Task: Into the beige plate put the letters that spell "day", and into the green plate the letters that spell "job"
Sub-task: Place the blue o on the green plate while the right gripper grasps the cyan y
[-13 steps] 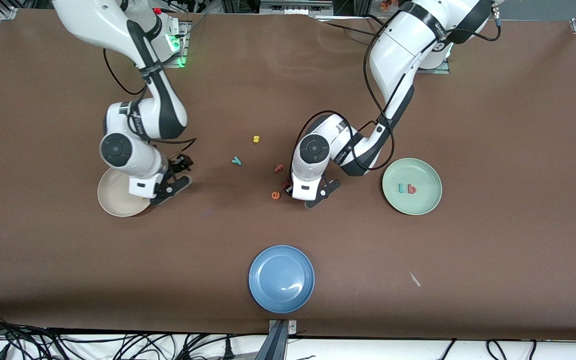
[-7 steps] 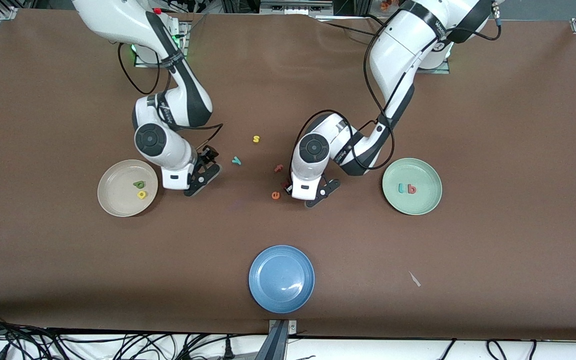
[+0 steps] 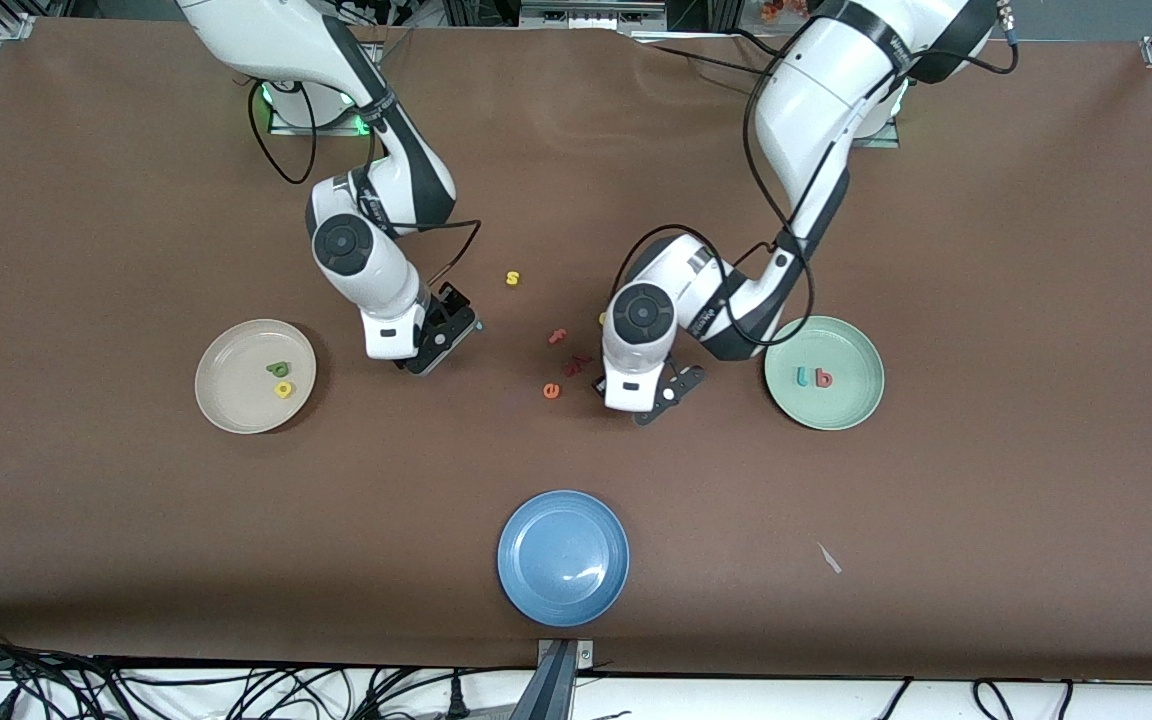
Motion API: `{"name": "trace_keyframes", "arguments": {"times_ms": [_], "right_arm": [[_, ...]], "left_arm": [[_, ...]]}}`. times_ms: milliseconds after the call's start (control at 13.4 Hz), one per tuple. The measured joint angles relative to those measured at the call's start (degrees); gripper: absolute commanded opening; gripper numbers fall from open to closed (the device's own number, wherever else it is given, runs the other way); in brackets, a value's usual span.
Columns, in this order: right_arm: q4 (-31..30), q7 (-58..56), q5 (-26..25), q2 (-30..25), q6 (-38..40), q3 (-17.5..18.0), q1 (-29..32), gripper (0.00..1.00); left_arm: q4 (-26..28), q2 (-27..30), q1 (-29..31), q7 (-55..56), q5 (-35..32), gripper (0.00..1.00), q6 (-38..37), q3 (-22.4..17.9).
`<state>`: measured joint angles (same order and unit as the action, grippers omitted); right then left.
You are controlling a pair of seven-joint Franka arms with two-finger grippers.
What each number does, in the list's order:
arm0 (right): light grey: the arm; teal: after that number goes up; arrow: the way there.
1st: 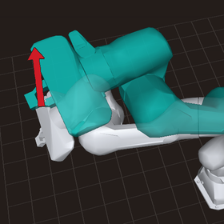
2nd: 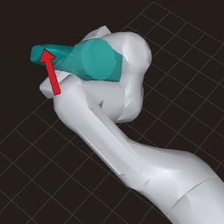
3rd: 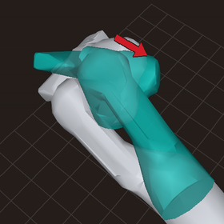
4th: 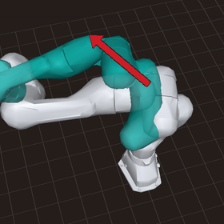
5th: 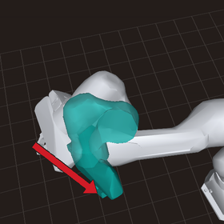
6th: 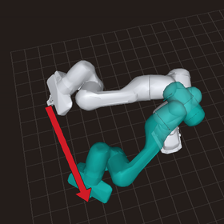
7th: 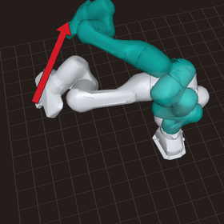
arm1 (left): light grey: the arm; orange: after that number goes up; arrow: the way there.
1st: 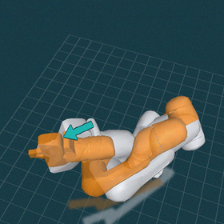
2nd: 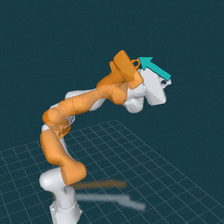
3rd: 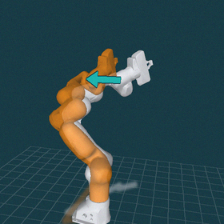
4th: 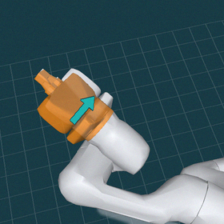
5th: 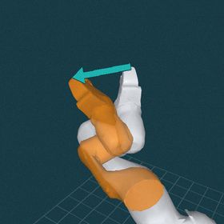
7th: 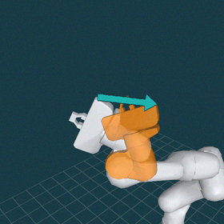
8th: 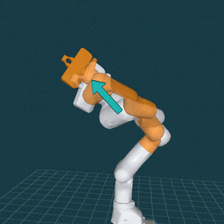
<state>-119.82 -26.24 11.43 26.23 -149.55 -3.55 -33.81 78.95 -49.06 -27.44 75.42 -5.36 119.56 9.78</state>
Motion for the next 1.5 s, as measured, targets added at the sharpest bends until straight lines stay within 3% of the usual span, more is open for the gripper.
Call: {"name": "trace_keyframes", "arguments": {"times_ms": [524,973,1048,1123,1497], "right_arm": [[-2.82,0.86,-1.48,0.04,-3.77,0.06,-4.25,1.0],[-3.53,0.89,-7.4,1.4,-4.07,-0.11,-4.27,0.98],[-3.53,0.89,-7.62,1.6,-4.08,-0.11,-4.39,0.94],[-3.53,0.89,-7.69,1.79,-4.11,-0.1,-4.67,0.92],[-3.53,0.89,-7.74,2.12,-4.21,-0.1,-5.9,0.83]], "left_arm": [[0.13,3.72,6.5,-17.37,-10.43,0.0,-20.67,-0.14],[0.78,3.72,12.42,-29.09,-14.43,0.03,-25.0,-0.39],[0.87,3.71,13.71,-30.88,-14.43,0.44,-25.04,-0.4],[0.99,3.69,14.83,-31.94,-14.43,0.97,-25.05,-0.41],[1.54,3.71,18.17,-32.94,-13.96,1.0,-25.05,-0.09]]}}
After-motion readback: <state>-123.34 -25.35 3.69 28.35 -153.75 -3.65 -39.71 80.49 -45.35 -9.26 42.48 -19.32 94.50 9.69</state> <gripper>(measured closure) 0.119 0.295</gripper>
